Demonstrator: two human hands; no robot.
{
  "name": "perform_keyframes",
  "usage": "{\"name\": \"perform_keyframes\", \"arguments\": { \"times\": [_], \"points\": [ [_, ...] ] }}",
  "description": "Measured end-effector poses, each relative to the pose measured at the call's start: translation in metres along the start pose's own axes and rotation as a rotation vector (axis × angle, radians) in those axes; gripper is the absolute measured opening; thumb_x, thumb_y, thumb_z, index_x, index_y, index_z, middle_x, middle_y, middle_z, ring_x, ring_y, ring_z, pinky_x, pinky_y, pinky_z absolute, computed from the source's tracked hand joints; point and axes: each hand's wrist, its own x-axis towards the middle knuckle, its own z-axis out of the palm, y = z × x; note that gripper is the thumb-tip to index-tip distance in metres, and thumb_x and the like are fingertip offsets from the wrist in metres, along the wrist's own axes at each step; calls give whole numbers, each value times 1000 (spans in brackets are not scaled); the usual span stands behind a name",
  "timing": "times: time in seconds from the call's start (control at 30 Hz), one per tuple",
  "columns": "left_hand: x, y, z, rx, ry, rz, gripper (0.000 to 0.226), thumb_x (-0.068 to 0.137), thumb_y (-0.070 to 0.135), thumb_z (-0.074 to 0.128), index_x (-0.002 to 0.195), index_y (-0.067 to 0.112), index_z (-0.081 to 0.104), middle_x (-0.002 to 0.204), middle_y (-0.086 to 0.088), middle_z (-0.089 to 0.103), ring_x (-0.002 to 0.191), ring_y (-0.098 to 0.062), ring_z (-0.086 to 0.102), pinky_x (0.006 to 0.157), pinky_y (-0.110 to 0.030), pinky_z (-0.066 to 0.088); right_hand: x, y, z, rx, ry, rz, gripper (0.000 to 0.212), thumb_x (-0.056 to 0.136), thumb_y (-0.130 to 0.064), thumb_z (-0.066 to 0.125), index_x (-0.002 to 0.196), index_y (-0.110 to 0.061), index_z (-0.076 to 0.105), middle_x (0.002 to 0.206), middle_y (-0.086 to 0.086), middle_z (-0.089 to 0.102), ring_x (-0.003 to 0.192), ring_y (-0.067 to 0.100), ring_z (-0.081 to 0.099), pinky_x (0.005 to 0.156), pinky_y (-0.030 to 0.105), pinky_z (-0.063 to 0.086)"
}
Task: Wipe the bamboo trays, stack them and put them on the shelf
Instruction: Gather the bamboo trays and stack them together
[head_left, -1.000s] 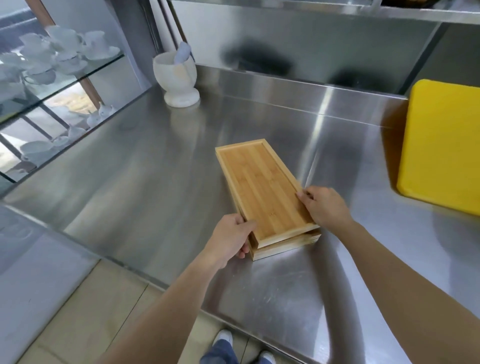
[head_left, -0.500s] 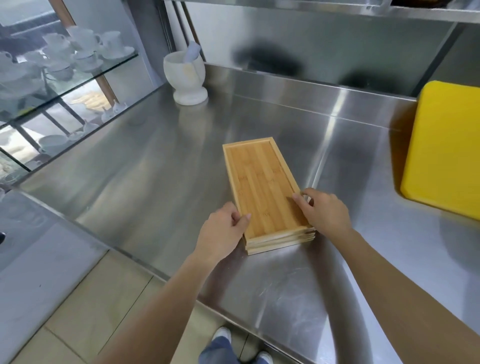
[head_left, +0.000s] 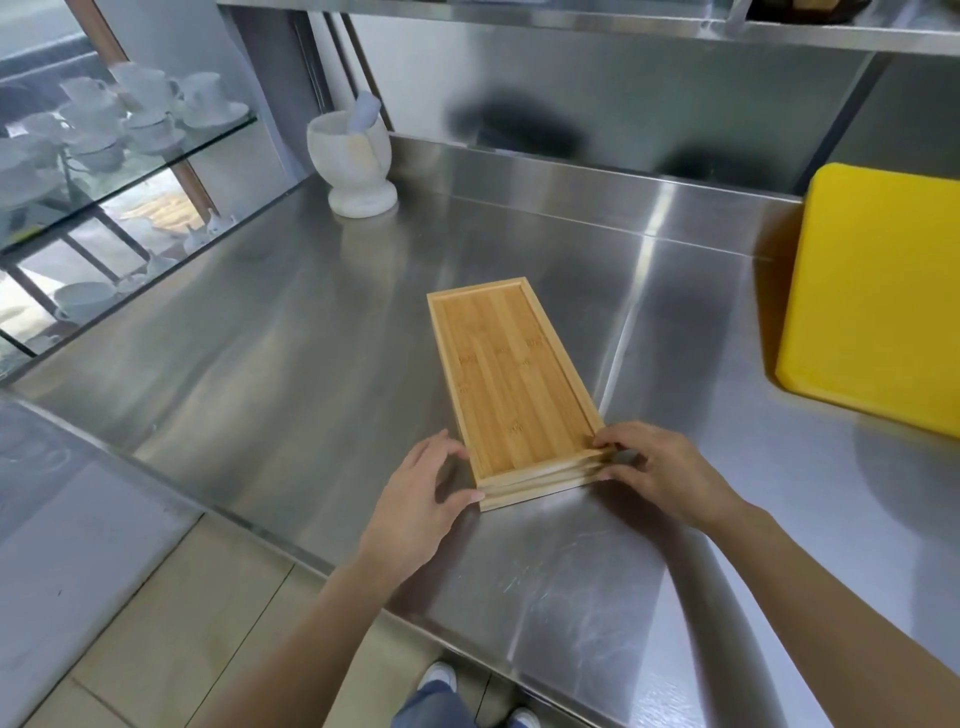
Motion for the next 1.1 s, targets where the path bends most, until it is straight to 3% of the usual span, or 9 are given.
{"name": "perform_keyframes", "arguments": {
  "times": [0.1, 0.23, 0.43, 0.5, 0.6, 0.7, 0.87, 0.97, 1.1],
  "points": [
    [-1, 4, 3, -25, -28, 15, 32, 83, 19, 69, 112, 24, 57, 122, 8, 55, 133, -19, 42, 99, -27, 38, -1, -2, 3, 13, 38, 19, 24, 76, -6, 70, 99, -8, 66, 91, -6, 58, 82, 12, 52, 73, 6, 34],
    [-1, 9, 7, -31, -44, 31, 15, 83, 13, 68, 96, 18, 63, 106, -11, 63, 112, -41, 49, 88, -30, 39, -2, -4, 3, 26, 58, 27, 18, 77, -4, 69, 94, -7, 66, 82, -1, 62, 72, 16, 55, 68, -2, 35],
    [-1, 8, 10, 4, -26, 31, 16, 82, 11, 69, 96, 14, 61, 114, -7, 62, 117, -36, 50, 84, -19, 34, -4, -5, 6, -27, 92, 19, 14, 79, -6, 67, 91, -12, 65, 70, -15, 58, 62, 13, 53, 61, -1, 35],
    [-1, 7, 12, 38, -29, 20, 22, 81, 14, 69, 98, 19, 56, 129, 0, 54, 120, -27, 49, 80, -12, 31, -6, -4, 7, -57, 103, 5, 16, 79, -10, 67, 95, -13, 63, 73, -10, 64, 65, 18, 58, 63, 5, 40],
    [-4, 6, 18, 74, -58, 0, 34, 81, 17, 70, 97, 29, 43, 149, 4, 36, 115, -18, 54, 82, -17, 34, -9, -2, 11, -109, 109, -26, 27, 79, -18, 69, 103, -11, 58, 80, 9, 69, 69, 30, 62, 64, 33, 49],
    [-5, 8, 25, 117, -45, -25, 31, 84, 16, 66, 100, 25, 42, 153, -5, 32, 113, -22, 58, 79, -22, 37, -10, -2, 14, -148, 99, -40, 30, 80, -18, 68, 107, -12, 56, 81, 14, 69, 71, 34, 63, 61, 35, 49],
    [-7, 12, 30, 210, -11, 17, 22, 89, 16, 60, 107, 18, 49, 147, -14, 41, 120, -31, 54, 79, -28, 41, -8, -3, 16, -217, 134, -72, 27, 80, -8, 65, 106, -9, 59, 77, 17, 70, 66, 39, 61, 56, 37, 49],
    [-5, 21, 28, 293, -32, -19, 21, 90, 16, 57, 107, 21, 46, 146, -19, 39, 102, -40, 60, 78, -37, 46, -7, -3, 17, -235, 140, -65, 27, 80, -7, 64, 107, -8, 59, 77, 18, 69, 65, 39, 60, 56, 36, 47],
    [-2, 33, 27, 240, 18, -37, 19, 87, 6, 57, 92, 16, 41, 112, -12, 51, 84, -41, 54, 66, -37, 41, -7, -3, 19, -225, 161, -68, 25, 77, -2, 67, 102, -6, 60, 71, 18, 68, 59, 38, 59, 53, 29, 40]
  ]
}}
